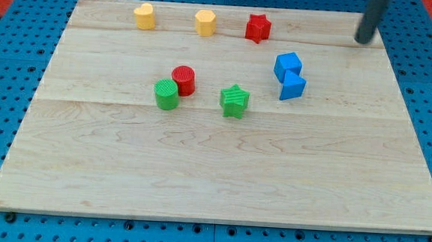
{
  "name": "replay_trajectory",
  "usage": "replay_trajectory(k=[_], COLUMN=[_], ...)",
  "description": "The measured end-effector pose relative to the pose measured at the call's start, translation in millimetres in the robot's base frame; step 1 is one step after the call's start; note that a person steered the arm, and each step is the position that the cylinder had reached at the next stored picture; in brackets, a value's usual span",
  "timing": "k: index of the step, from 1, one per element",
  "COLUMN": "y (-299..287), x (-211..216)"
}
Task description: Separate the cube from triangle
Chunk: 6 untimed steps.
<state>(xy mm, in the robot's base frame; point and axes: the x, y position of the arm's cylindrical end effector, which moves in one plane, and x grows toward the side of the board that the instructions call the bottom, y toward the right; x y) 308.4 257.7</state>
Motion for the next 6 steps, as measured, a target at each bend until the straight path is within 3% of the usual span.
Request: replay_trajectory(k=[1,2,4,5,6], y=[-78,-106,-212,-147,-106], x=[35,58,25,47,43])
